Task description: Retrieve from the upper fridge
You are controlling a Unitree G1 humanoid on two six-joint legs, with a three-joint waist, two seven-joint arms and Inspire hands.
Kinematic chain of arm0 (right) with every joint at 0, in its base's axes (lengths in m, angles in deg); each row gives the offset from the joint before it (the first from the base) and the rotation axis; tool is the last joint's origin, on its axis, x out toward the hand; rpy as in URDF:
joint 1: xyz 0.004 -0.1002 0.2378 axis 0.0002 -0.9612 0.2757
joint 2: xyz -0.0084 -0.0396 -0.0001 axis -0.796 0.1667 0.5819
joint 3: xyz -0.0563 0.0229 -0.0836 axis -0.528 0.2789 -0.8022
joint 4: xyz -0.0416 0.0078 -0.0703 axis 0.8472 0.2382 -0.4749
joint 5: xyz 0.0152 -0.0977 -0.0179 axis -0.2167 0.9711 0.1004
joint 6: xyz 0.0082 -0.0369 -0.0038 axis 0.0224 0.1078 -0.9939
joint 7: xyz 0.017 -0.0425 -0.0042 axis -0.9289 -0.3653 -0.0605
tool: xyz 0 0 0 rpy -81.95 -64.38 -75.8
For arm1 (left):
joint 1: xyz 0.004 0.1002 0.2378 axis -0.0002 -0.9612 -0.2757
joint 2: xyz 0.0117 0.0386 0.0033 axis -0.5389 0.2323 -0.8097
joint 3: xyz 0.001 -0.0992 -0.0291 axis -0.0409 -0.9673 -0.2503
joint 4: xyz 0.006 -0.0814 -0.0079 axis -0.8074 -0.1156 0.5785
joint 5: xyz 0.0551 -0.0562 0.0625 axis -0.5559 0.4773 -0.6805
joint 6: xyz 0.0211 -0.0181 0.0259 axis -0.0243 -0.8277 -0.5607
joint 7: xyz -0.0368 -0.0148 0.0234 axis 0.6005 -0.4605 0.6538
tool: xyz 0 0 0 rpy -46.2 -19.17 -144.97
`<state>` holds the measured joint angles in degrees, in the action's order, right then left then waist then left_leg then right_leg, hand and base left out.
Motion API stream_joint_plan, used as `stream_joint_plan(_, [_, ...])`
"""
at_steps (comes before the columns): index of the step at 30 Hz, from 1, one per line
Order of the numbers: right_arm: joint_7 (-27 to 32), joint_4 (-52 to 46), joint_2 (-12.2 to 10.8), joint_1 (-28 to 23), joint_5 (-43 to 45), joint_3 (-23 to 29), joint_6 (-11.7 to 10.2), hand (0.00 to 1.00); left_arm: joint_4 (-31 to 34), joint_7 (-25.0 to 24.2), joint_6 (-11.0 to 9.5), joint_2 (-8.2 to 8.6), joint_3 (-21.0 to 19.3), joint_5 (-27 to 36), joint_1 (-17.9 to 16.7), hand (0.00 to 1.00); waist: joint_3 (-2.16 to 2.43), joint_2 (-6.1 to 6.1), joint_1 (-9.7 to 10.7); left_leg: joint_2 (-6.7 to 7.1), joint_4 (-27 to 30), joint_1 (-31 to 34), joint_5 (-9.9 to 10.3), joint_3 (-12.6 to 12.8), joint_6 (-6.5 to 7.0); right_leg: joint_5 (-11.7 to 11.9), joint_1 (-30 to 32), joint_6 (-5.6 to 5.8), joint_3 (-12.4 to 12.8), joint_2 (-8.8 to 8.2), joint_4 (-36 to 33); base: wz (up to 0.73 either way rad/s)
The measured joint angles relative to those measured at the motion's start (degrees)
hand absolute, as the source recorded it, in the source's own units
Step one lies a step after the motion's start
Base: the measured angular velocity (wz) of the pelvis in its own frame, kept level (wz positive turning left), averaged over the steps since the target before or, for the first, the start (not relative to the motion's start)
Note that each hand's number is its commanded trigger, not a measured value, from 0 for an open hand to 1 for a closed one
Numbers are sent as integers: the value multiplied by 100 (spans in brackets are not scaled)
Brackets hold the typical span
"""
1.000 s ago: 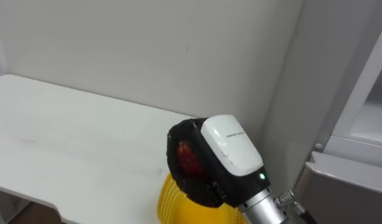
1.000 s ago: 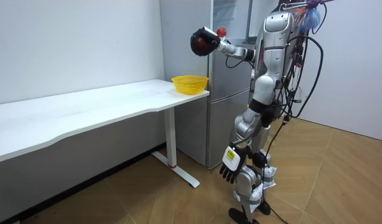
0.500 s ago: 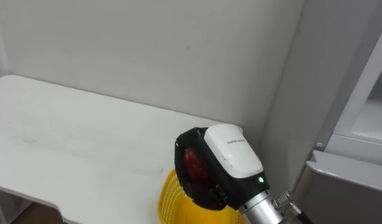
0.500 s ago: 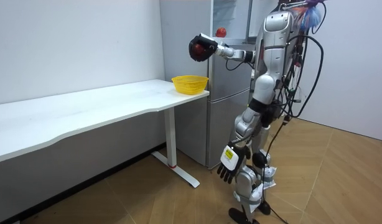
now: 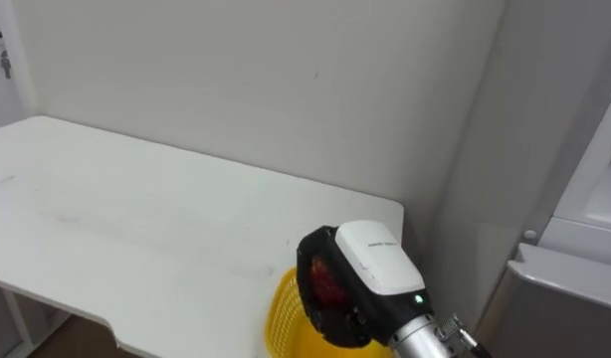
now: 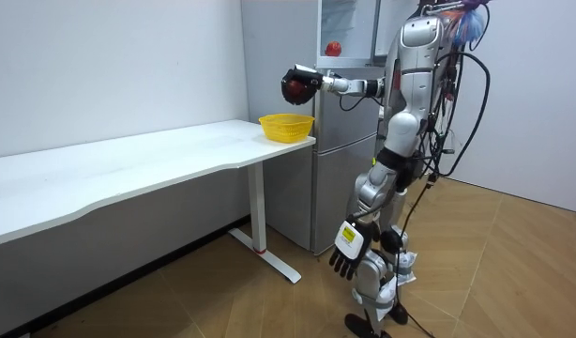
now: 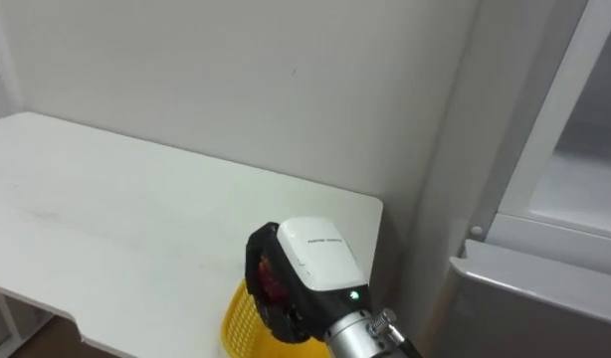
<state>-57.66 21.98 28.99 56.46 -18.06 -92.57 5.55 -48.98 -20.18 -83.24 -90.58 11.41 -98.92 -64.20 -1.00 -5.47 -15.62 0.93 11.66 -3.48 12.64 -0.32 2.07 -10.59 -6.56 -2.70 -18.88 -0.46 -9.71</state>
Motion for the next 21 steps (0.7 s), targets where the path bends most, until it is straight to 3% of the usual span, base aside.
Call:
stream_joint_plan(3, [-40, 0, 0, 0, 1, 0, 0, 100, 34, -32, 2, -17, 0, -2, -1, 0, 0, 1, -32, 2, 7, 3, -1, -2, -1, -1, -2, 1, -3, -1, 0, 0])
stream_joint_plan(4, [-56, 2, 1, 0, 1, -9, 0, 53, 39, -32, 2, -17, 0, -2, -1, 0, 0, 2, -34, 4, 10, 3, -2, -5, 0, -1, -4, 1, -8, -3, 0, 0])
stream_joint_plan(5, [-56, 2, 3, 0, 1, -19, 0, 0, 39, -32, 2, -17, 0, -2, -1, 0, 0, 2, -34, 5, 11, 3, -3, -5, 1, -1, -5, 1, -8, -4, 0, 0])
stream_joint_plan(21, [-123, 413, 29, 0, -59, -83, -6, 0, 53, -22, 4, -16, -2, -10, 8, 0, 29, 78, -27, 67, 26, -3, -28, -69, 40, -11, -25, 20, -20, -54, -7, 1])
